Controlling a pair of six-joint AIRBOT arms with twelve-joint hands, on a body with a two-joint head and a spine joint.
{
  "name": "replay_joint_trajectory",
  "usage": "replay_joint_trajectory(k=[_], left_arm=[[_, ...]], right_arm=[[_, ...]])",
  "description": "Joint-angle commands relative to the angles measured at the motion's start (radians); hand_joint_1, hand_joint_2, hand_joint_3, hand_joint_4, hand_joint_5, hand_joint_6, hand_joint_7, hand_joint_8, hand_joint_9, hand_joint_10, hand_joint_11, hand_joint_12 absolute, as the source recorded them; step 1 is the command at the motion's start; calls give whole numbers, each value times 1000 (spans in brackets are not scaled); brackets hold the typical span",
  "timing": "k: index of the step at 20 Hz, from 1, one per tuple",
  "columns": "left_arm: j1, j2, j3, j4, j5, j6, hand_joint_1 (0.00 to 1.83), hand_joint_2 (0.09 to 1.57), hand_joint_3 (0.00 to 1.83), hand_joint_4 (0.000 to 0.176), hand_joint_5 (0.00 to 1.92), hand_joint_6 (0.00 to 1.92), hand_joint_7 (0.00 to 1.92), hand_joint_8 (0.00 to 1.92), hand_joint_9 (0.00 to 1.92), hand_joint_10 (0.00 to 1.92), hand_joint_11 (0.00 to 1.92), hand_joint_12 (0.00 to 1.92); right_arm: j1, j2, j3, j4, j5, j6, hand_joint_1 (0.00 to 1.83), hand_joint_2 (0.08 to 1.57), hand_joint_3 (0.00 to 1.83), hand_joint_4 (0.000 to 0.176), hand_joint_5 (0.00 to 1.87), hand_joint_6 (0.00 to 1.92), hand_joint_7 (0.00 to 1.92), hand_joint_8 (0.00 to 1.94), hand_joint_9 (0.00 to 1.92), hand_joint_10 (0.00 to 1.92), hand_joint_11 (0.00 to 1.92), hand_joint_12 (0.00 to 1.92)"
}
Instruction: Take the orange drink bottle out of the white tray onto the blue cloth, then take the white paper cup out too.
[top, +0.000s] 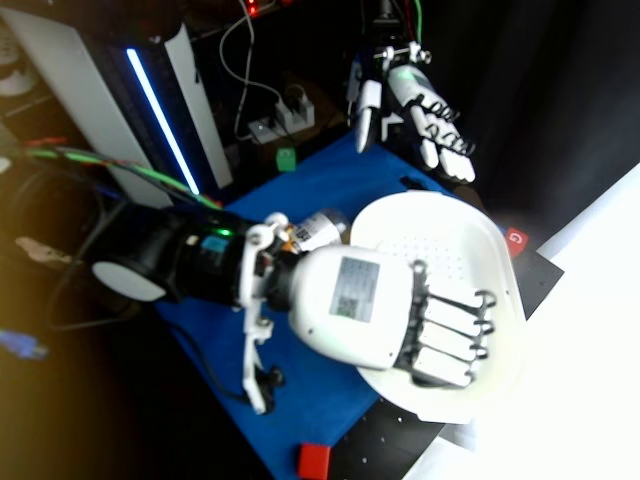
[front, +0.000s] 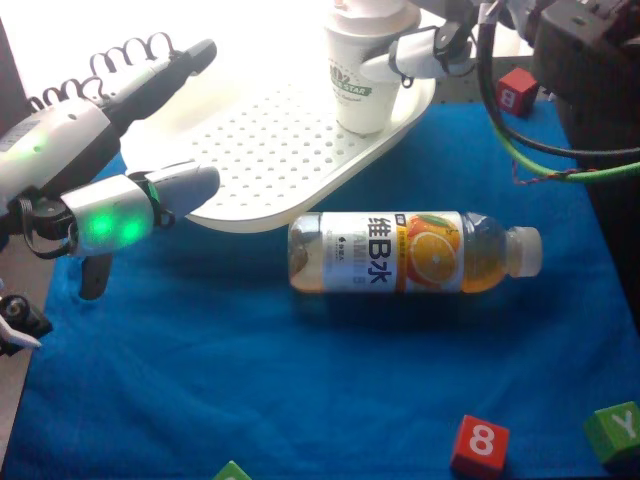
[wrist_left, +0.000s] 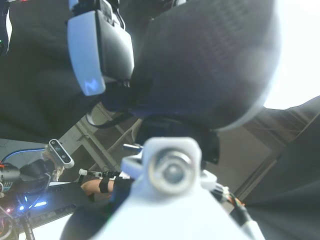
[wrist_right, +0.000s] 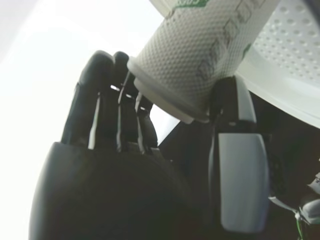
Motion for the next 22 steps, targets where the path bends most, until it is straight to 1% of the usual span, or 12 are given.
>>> replay_joint_trajectory(k=[1,2,4,7,12,16,17,18,19,20,21,22], left_arm=[[-4,1,-3,3,-129,-4,291,1309,2,106,4,1,0,0,0,0,0,0],[-4,1,-3,1,-129,-4,293,1309,1,102,4,1,0,0,0,0,0,0],[-1,1,-4,-1,-130,-4,290,1304,0,114,3,1,0,0,0,0,0,0],[1,1,-4,-4,-130,-4,301,1301,0,124,2,0,0,0,0,0,0,0],[5,0,-4,-8,-130,-4,310,1291,0,140,15,5,0,0,0,0,0,0],[5,0,-4,-10,-130,-4,319,1292,0,142,12,3,0,0,0,0,0,0],[6,0,-4,-12,-130,-4,309,1289,0,154,10,2,0,0,0,0,0,0],[8,0,-4,-14,-130,-4,306,1289,0,158,5,0,0,0,0,0,0,0],[10,0,-5,-16,-130,-4,306,1289,0,158,5,0,0,0,0,0,0,0],[11,0,-5,-18,-130,-4,300,1295,1,154,0,0,0,0,0,0,0,0],[13,0,-5,-20,-132,-4,300,1295,1,154,0,0,0,0,0,0,0,0],[14,0,-6,-22,-133,-4,295,1293,0,170,1,0,0,0,0,0,0,0]], right_arm=[[1,12,-12,0,68,-5,1056,1206,0,0,179,1410,241,1427,385,1735,492,1921],[1,23,-24,-1,75,-5,1064,1207,0,0,172,1416,221,1429,376,1739,490,1921],[1,38,-44,-6,91,-5,1069,1202,0,0,175,1406,225,1426,393,1741,512,1921],[1,55,-76,-20,121,-5,1129,1183,0,0,216,1254,258,1332,427,1740,561,1921],[3,79,-128,-44,188,-5,1114,1172,0,0,203,1338,271,1416,481,1851,684,1921],[7,122,-185,-73,242,8,1101,1186,0,0,187,1250,240,1289,408,1692,518,1921],[9,132,-193,-91,257,34,1082,1186,0,0,183,1313,242,1342,414,1718,523,1921],[10,141,-197,-117,283,81,1053,1213,8,0,158,1297,265,1298,333,1598,334,1921],[10,150,-202,-139,307,127,1053,1213,8,0,158,1297,265,1298,333,1598,334,1921],[10,159,-209,-146,326,146,1111,1197,0,0,200,1332,341,1349,459,1734,519,1921],[10,175,-229,-151,343,149,1111,1197,0,0,200,1332,341,1349,459,1734,519,1921],[10,198,-255,-154,364,149,1093,1195,0,0,219,1420,387,1490,656,1842,837,1921]])
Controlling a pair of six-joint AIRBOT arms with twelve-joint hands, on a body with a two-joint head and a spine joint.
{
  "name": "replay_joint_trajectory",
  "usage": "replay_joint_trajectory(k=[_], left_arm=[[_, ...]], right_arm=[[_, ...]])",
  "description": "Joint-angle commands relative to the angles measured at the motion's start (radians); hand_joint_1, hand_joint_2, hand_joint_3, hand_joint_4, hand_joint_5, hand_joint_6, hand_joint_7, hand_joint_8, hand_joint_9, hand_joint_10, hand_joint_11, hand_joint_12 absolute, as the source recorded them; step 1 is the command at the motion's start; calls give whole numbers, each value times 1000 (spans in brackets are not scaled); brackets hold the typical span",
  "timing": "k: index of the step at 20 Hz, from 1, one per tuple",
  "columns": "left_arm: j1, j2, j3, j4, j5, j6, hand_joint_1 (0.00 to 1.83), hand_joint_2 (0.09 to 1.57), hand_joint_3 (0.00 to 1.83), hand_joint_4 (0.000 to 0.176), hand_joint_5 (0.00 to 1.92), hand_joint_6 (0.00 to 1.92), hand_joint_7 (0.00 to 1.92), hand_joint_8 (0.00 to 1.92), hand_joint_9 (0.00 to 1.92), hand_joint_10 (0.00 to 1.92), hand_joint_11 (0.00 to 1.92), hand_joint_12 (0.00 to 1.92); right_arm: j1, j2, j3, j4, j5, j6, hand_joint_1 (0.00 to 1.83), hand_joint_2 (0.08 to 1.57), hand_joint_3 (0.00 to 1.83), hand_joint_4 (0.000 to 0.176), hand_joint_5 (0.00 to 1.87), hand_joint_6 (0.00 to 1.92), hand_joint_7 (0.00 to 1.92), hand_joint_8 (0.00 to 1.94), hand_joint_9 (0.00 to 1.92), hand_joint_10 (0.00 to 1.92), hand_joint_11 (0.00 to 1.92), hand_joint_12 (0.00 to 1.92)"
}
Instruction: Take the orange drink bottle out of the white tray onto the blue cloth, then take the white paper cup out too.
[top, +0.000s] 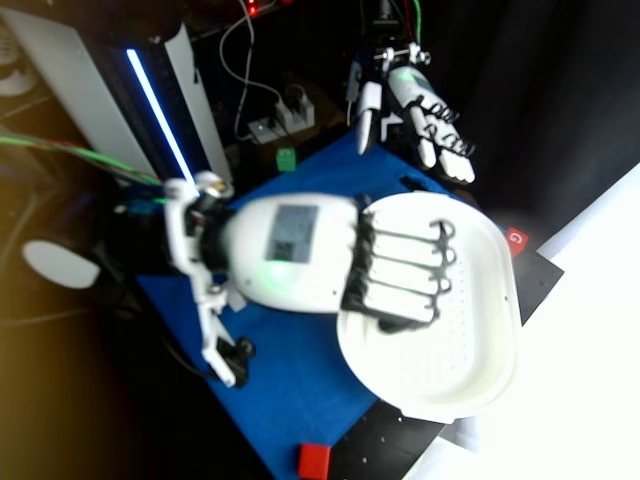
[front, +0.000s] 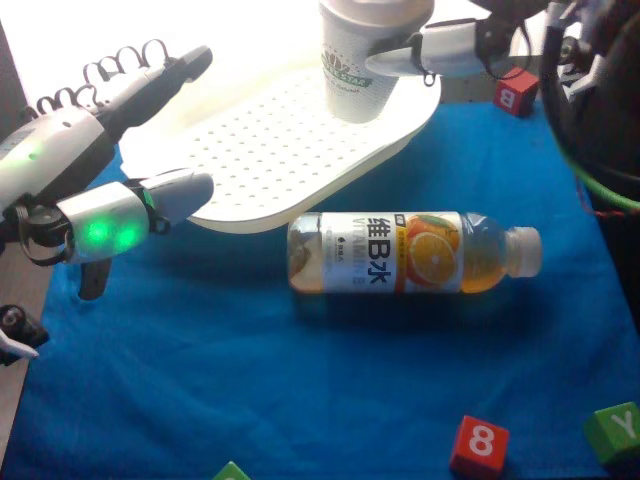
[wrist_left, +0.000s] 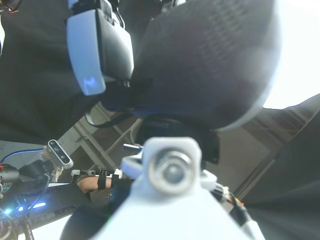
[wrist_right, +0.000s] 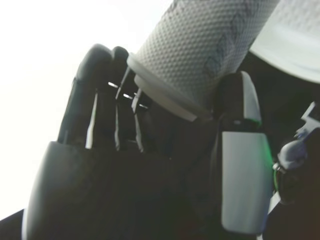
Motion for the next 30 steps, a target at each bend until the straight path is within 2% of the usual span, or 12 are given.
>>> replay_joint_trajectory(k=[1,3,5,7,8,14,15,21,23,25,29,30], left_arm=[[-6,1,1,6,-125,-3,284,1290,0,174,0,0,0,0,0,0,0,0],[-3,1,0,3,-128,-3,296,1289,0,157,0,0,0,0,0,0,0,0],[5,2,-1,-6,-133,-3,278,1286,0,147,2,1,0,0,0,0,0,0],[14,5,-5,-10,-137,-3,267,1286,0,153,0,0,0,0,0,0,0,0],[19,9,-8,-12,-138,-3,275,1278,0,157,0,0,0,0,0,0,0,0],[31,12,-10,-25,-143,-3,280,1267,0,120,0,0,0,0,0,0,0,0],[32,12,-10,-27,-144,-3,278,1265,0,117,4,2,0,0,0,0,0,0],[37,11,-12,-33,-147,-3,263,1256,0,133,8,2,0,0,0,0,0,0],[37,11,-11,-34,-147,-3,286,1265,0,122,3,1,0,0,0,0,0,0],[42,11,-14,-38,-147,-3,304,1265,1,143,23,7,0,0,0,0,0,0],[48,14,-17,-42,-153,-3,280,1282,7,137,8,1,0,0,0,0,0,0],[48,14,-17,-42,-154,-3,273,1280,4,134,11,2,0,0,0,0,0,0]], right_arm=[[17,3,-1,16,145,4,1064,1202,1,0,206,1465,378,1525,625,1862,822,1921],[17,32,-26,14,155,4,993,1331,17,0,455,1629,370,1524,528,1834,714,1921],[16,79,-65,14,171,4,1056,1263,0,0,125,1613,291,1546,566,1849,776,1921],[7,110,-96,8,174,4,1036,1378,0,0,331,1740,523,1688,560,1869,761,1921],[-2,130,-115,7,182,4,1108,1242,0,0,182,1505,324,1558,451,1781,595,1921],[-62,210,-173,6,195,4,1161,1231,0,0,134,1416,251,1517,321,1836,444,1921],[-74,215,-174,6,195,4,1237,1312,3,0,137,1411,493,1639,343,1872,460,1921],[-152,229,-168,46,182,4,1260,1336,1,0,157,1432,555,1672,350,1894,440,1921],[-196,225,-154,82,177,4,1141,1256,0,0,91,1374,206,1559,269,1913,416,1921],[-249,207,-134,130,167,4,1119,1235,0,0,96,1351,217,1566,320,1921,496,1921],[-279,182,-120,133,121,4,863,1268,0,0,24,1027,126,1123,171,1433,137,1871],[-290,177,-119,133,113,4,875,1263,0,0,29,545,124,622,99,1060,18,1702]])
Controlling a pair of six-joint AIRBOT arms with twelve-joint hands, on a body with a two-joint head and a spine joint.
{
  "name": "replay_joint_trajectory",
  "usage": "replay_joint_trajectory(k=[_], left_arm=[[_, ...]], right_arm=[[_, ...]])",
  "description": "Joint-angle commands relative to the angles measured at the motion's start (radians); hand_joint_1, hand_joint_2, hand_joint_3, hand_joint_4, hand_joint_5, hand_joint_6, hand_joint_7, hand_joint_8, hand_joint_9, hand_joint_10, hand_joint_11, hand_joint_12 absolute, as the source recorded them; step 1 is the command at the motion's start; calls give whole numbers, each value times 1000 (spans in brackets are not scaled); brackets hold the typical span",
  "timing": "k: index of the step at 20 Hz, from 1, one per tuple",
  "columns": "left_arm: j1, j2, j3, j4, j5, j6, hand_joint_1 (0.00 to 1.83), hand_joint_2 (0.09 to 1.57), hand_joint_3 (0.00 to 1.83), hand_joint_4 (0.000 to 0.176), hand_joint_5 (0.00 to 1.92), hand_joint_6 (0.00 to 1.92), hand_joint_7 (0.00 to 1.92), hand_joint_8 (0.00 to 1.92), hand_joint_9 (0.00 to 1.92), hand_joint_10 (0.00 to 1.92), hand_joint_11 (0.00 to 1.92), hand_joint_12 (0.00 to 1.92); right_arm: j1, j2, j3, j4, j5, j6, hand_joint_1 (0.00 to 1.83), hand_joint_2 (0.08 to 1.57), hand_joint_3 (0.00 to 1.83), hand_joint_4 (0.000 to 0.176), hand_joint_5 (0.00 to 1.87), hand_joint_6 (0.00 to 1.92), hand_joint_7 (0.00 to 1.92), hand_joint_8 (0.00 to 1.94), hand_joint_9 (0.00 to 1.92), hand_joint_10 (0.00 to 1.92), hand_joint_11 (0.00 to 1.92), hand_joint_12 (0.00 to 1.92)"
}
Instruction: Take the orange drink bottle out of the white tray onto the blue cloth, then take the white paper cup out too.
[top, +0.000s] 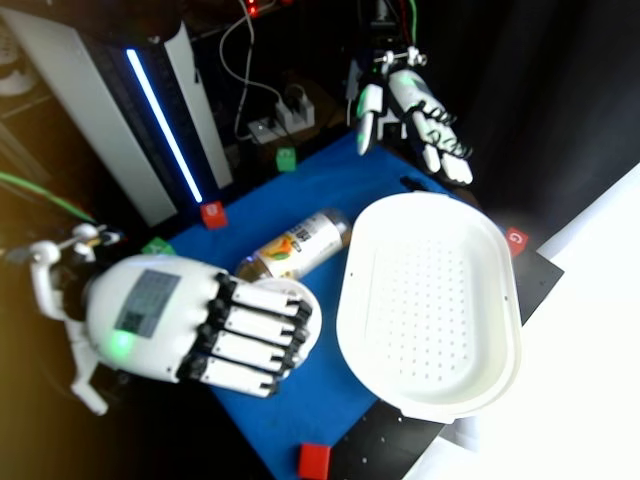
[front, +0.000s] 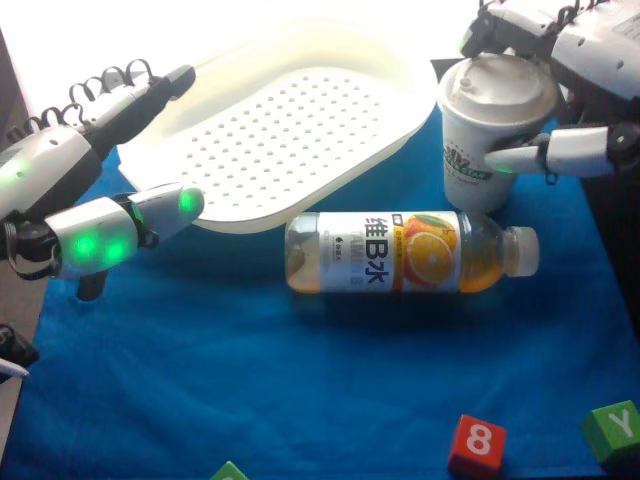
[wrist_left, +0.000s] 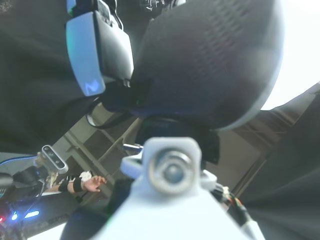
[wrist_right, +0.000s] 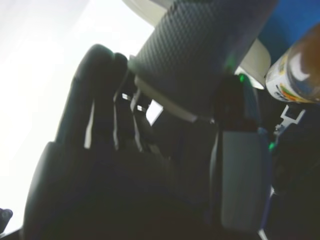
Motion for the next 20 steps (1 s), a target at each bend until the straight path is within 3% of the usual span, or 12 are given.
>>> replay_joint_trajectory(k=[1,3,5,7,9,11,12,14,15,16,17,20], left_arm=[[-4,9,-1,2,-123,-4,273,1280,4,134,11,2,0,0,0,0,0,0],[-4,10,-2,3,-120,-4,264,1286,5,132,14,2,0,0,0,0,0,0],[-3,10,-2,3,-123,-4,265,1285,4,118,19,4,0,0,0,0,0,0],[-3,10,-2,2,-123,-4,286,1282,1,126,20,3,0,0,0,0,0,0],[-2,10,-2,2,-124,-4,289,1283,1,119,22,3,0,0,0,0,0,0],[-1,9,-2,1,-125,-4,320,1283,0,137,25,3,0,0,0,0,0,0],[0,9,-2,1,-126,-4,314,1277,0,157,20,0,0,0,0,0,0,0],[1,9,-2,-1,-127,-4,309,1280,0,157,14,3,0,0,0,0,0,0],[3,9,-2,-1,-128,-4,306,1278,0,156,13,2,0,0,0,0,0,0],[4,9,-3,-2,-129,-4,273,1280,0,156,6,1,0,0,0,0,0,0],[6,9,-4,-2,-130,-4,252,1278,0,155,7,1,0,0,0,0,0,0],[9,9,-4,-6,-133,-4,295,1279,0,156,6,0,0,0,0,0,0,0]], right_arm=[[-8,-9,3,1,32,-2,875,1263,0,0,29,545,124,622,99,1060,18,1702],[-16,-6,-4,0,28,-2,767,1243,0,0,0,42,11,90,0,575,0,1396],[-17,6,-18,0,29,-2,709,1229,0,0,0,1,0,3,0,399,0,1546],[-17,13,-24,-1,31,-2,665,1228,0,16,0,0,0,0,0,63,0,1285],[-17,21,-29,-1,33,-2,599,1212,0,29,0,0,0,0,1,52,0,1383],[-16,39,-45,-1,44,-2,552,1203,0,55,0,0,0,0,0,37,0,1424],[-17,49,-54,-1,52,-2,547,1177,0,52,0,0,0,0,0,7,0,1353],[-17,67,-68,-2,69,-3,544,1152,0,44,0,0,0,0,0,0,0,1501],[-16,75,-77,-2,79,-3,543,1173,0,22,0,0,0,0,0,0,0,1518],[-16,87,-90,-2,89,-3,562,1190,3,1,0,0,0,0,0,0,0,1435],[-16,104,-108,-11,103,-3,580,1202,5,4,0,0,0,0,0,0,0,1190],[-16,144,-145,-21,148,-3,640,1198,1,77,0,0,0,0,0,0,0,771]])
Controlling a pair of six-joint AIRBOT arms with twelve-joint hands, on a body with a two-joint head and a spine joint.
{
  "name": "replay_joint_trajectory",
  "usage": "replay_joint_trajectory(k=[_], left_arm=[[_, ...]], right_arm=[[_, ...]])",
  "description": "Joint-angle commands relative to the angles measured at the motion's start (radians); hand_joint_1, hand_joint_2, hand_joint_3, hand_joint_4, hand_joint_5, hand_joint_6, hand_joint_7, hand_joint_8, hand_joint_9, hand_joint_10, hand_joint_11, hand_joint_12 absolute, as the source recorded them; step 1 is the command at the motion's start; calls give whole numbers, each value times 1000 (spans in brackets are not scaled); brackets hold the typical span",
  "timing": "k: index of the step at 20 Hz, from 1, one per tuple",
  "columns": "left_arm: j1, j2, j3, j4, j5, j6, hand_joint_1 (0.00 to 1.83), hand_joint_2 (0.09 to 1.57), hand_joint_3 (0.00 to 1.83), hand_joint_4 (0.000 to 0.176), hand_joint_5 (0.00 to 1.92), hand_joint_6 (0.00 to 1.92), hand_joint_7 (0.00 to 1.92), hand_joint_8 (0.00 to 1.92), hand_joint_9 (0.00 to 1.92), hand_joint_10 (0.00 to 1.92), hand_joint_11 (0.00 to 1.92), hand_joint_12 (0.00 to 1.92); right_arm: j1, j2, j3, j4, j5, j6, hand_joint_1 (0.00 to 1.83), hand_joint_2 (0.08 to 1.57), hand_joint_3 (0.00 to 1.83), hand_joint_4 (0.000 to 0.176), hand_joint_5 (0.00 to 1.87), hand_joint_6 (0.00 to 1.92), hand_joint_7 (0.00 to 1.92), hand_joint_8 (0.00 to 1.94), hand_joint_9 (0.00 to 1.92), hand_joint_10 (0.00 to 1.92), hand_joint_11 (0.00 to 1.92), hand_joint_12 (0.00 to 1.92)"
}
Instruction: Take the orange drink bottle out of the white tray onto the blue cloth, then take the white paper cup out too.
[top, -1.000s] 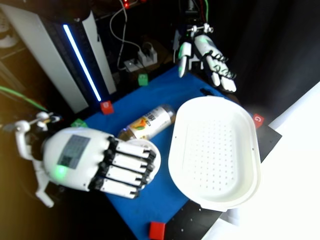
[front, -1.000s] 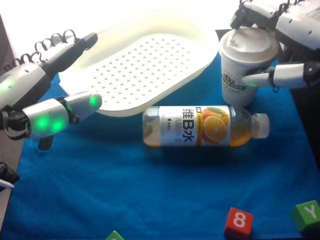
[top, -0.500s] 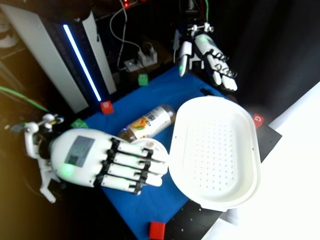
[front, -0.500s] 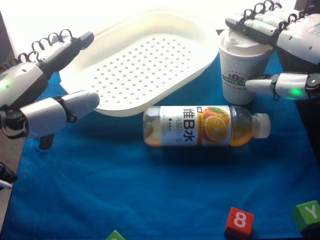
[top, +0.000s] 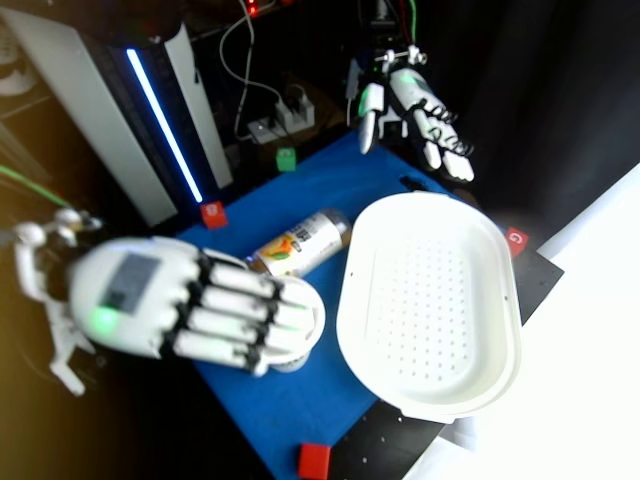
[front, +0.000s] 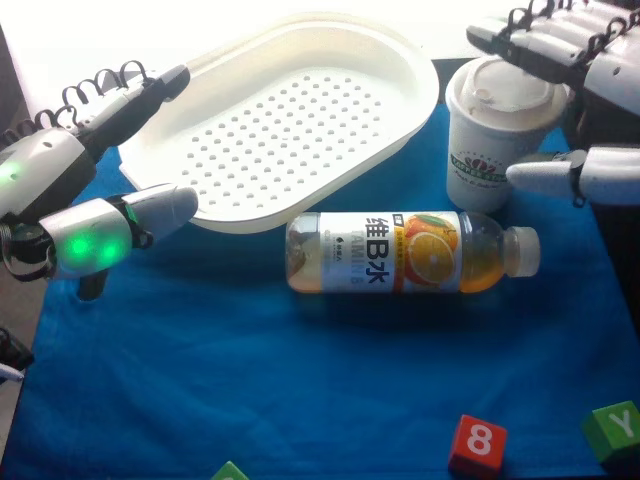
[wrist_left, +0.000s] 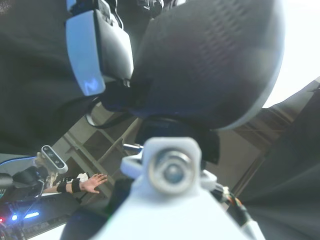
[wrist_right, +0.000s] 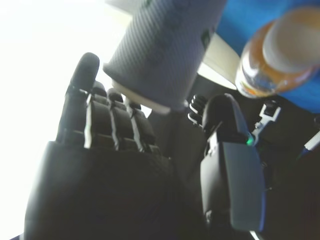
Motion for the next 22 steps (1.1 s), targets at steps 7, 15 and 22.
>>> replay_joint_trajectory(k=[7,15,22], left_arm=[[8,9,-2,-4,-138,-4,288,1271,0,115,10,3,0,0,0,0,0,0],[16,37,-20,5,-205,-3,337,1309,8,133,40,12,0,0,0,0,0,0],[17,56,-33,18,-268,-3,369,1328,4,92,63,10,0,0,0,0,0,0]], right_arm=[[5,58,-46,36,323,1,618,1259,14,23,0,0,0,0,0,0,0,17],[-30,154,-137,55,519,0,771,1229,0,12,0,0,0,0,14,16,0,890],[-139,187,-172,143,686,0,723,1180,0,26,0,0,0,0,0,318,0,1423]])
